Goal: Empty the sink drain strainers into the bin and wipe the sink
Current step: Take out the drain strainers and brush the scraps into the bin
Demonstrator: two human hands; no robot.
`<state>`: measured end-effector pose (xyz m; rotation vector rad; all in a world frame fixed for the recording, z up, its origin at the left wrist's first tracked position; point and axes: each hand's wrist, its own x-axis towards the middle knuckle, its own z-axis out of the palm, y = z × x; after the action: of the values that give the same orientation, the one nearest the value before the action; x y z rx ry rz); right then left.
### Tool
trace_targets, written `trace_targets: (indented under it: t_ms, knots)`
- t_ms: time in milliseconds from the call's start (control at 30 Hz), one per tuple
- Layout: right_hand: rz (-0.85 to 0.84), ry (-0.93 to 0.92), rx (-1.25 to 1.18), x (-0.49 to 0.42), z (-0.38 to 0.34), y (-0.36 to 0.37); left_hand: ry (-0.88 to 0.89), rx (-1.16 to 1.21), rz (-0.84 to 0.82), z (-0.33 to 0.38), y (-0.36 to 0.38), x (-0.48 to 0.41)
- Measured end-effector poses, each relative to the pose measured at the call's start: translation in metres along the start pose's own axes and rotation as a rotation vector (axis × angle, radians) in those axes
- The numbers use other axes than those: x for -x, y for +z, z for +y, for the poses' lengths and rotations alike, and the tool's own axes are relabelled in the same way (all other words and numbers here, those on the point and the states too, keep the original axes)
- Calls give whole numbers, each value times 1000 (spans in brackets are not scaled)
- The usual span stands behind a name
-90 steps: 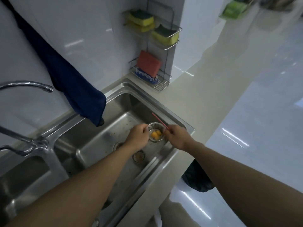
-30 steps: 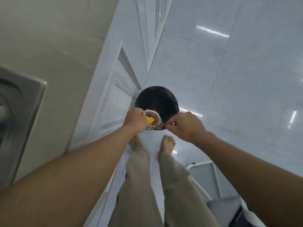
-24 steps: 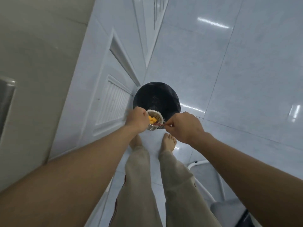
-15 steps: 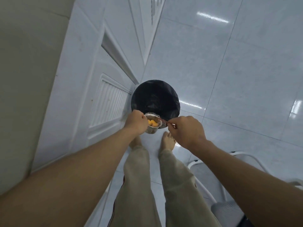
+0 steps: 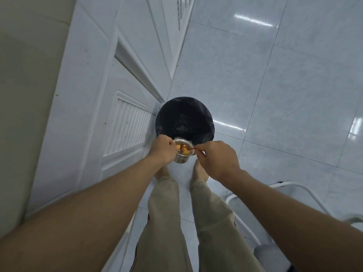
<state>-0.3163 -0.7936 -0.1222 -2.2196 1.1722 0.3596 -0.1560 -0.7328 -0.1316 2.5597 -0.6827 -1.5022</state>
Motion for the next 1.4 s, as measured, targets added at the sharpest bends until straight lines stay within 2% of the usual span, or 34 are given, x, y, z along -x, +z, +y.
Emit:
trace_targets:
  t_ms: [167, 367, 533, 700, 967, 1233, 1400]
  knots:
    - [103, 45, -108, 6, 3, -6, -3, 8, 1, -1, 0, -1]
    - [-60, 28, -102, 4, 3, 2, 4, 49, -24, -2, 5, 3]
    - [100, 25, -116, 8, 3, 6, -8, 14, 5, -2, 5, 1]
    - [164, 96, -138, 10, 7, 1, -27, 15, 2, -4, 5, 1]
    - [-18, 46, -133, 9, 2, 8, -4, 50, -53, -3, 7, 6]
    - [180, 126, -203, 11, 4, 6, -12, 45, -47, -6, 5, 4]
    - [84, 126, -175, 8, 3, 0, 1, 41, -46, -7, 4, 5]
